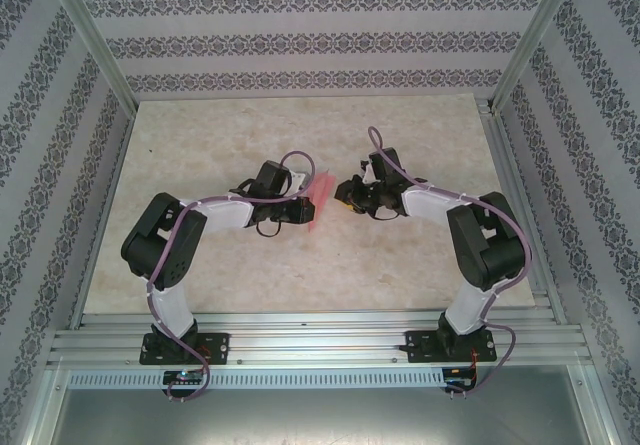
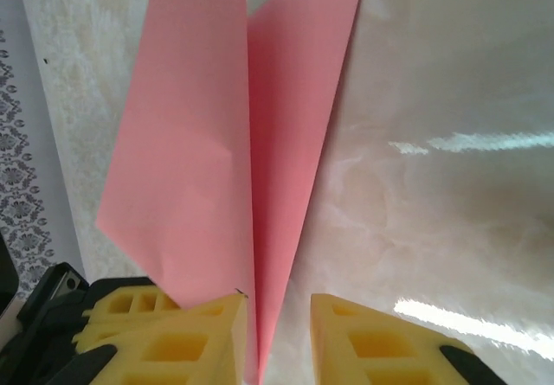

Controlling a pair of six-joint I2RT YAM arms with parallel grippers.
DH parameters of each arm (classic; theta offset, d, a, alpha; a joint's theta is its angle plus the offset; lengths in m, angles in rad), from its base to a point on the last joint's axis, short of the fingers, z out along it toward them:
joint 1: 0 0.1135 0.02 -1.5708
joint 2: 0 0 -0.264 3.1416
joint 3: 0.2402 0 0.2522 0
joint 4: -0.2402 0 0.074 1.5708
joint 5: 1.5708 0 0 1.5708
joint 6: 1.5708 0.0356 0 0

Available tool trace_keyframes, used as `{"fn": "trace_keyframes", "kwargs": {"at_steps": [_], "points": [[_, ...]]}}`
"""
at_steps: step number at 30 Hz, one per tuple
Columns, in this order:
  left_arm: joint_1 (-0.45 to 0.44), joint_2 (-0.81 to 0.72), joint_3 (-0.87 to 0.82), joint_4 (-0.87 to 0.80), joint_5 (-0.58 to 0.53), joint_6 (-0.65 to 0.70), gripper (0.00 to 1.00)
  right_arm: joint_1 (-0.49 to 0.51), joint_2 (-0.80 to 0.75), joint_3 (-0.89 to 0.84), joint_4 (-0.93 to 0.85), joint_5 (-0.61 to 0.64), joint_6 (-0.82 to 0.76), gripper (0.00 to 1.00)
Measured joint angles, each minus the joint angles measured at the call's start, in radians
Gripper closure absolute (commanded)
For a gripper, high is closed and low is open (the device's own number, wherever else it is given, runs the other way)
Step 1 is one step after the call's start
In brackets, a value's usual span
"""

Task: Fold a paper plane with a square sheet of paper (fold left side to right side)
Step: Fold the wing for the fifth time at the center of the table.

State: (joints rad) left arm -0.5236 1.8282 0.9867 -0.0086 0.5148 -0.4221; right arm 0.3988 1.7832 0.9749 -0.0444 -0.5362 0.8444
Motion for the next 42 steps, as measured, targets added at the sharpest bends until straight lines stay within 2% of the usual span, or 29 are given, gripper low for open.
{"fn": "trace_keyframes", "kwargs": {"at_steps": [8, 22, 42], "points": [[0.006, 0.015, -0.014, 0.082, 0.084, -0.093, 0.97, 0.012, 0.076, 0.000, 0.123, -0.032, 0.048, 0.61], [0.013, 0.118, -0.014, 0.154, 0.142, -0.194, 0.98, 0.020, 0.095, -0.048, 0.180, -0.034, 0.075, 0.46], [0.013, 0.157, -0.013, 0.203, 0.182, -0.243, 0.99, 0.018, 0.130, -0.041, 0.257, -0.046, 0.109, 0.36]]}}
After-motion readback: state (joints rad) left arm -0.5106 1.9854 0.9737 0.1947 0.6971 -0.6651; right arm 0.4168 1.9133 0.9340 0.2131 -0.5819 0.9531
